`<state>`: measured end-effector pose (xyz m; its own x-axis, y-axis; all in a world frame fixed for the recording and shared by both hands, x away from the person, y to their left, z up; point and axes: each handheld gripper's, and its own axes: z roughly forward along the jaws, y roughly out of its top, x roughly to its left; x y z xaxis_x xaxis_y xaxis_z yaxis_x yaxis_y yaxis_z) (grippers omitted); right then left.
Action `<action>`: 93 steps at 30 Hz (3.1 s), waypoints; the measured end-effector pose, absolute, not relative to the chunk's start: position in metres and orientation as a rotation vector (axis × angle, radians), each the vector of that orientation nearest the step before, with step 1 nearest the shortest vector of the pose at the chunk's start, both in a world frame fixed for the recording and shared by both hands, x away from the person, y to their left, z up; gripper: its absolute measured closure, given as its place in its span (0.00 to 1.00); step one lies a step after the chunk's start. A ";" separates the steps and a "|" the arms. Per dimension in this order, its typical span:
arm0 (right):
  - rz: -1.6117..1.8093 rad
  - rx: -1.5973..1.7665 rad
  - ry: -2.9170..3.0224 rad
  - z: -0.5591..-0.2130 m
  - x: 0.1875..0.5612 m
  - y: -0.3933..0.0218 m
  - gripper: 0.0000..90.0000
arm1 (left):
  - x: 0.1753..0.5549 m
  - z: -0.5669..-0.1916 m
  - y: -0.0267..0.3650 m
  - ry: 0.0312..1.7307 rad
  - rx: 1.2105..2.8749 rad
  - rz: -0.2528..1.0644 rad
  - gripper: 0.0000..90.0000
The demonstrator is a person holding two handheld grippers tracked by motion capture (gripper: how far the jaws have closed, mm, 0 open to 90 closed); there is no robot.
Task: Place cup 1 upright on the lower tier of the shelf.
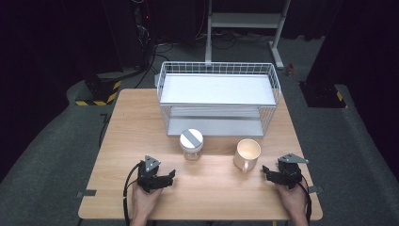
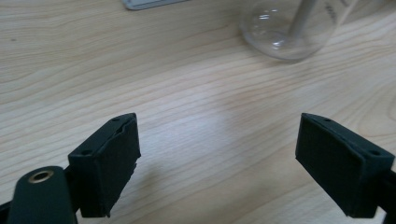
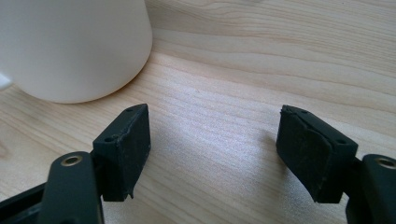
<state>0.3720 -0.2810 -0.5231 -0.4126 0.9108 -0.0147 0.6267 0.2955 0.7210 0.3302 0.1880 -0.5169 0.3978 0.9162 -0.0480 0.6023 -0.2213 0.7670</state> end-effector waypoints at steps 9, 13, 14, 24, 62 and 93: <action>0.902 1.374 2.144 -0.523 0.372 -0.281 0.29 | 0.332 -0.517 0.171 1.268 1.953 0.521 0.16; 0.902 1.375 2.144 -0.523 0.372 -0.281 0.29 | 0.336 -0.515 0.168 1.271 1.937 0.492 0.16; 0.901 1.376 2.143 -0.523 0.372 -0.281 0.29 | 0.337 -0.513 0.166 1.264 1.924 0.486 0.16; 0.903 1.381 2.144 -0.523 0.371 -0.280 0.29 | 0.346 -0.507 0.159 1.233 1.872 0.487 0.14; 0.904 1.375 2.146 -0.523 0.371 -0.281 0.29 | 0.388 -0.494 0.121 1.173 1.908 0.525 0.01; 0.903 1.376 2.146 -0.523 0.371 -0.280 0.29 | 0.405 -0.507 0.111 1.192 1.841 0.577 0.06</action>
<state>0.3706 -0.2805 -0.5231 -0.4125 0.9109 -0.0119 0.6284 0.2940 0.7202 0.4051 0.1113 -0.5075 0.4398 0.8958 -0.0638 0.5058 -0.1883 0.8419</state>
